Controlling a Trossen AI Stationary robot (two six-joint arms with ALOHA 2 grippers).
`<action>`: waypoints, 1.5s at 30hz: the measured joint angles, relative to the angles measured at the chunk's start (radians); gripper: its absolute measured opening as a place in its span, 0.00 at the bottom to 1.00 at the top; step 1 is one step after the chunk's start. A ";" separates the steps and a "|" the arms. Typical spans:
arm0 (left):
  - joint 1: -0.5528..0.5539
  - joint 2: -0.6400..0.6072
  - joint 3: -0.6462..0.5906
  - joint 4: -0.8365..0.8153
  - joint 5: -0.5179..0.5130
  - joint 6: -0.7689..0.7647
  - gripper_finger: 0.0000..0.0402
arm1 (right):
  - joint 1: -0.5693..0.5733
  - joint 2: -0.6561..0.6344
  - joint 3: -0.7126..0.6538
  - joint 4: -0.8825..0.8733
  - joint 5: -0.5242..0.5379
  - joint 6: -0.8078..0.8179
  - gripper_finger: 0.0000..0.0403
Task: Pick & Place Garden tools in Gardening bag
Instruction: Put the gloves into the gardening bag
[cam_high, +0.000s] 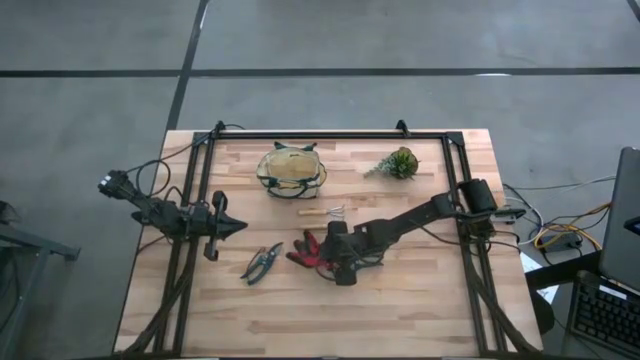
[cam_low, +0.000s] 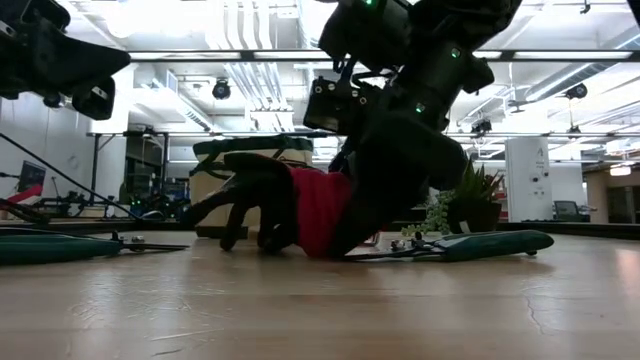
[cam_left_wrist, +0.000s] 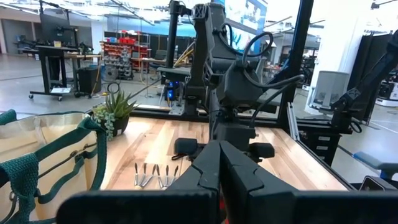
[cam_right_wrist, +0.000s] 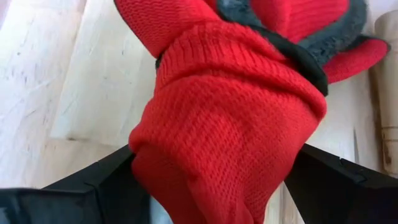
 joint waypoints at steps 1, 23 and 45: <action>0.000 0.000 0.000 0.000 0.000 0.000 0.01 | 0.000 -0.003 0.000 0.000 0.000 0.000 0.81; 0.000 0.001 0.000 0.000 0.000 0.000 0.01 | 0.000 -0.022 -0.006 0.080 0.034 -0.002 0.81; 0.000 0.001 0.000 0.000 0.000 0.000 0.01 | 0.013 -0.021 -0.012 0.150 0.036 -0.040 0.49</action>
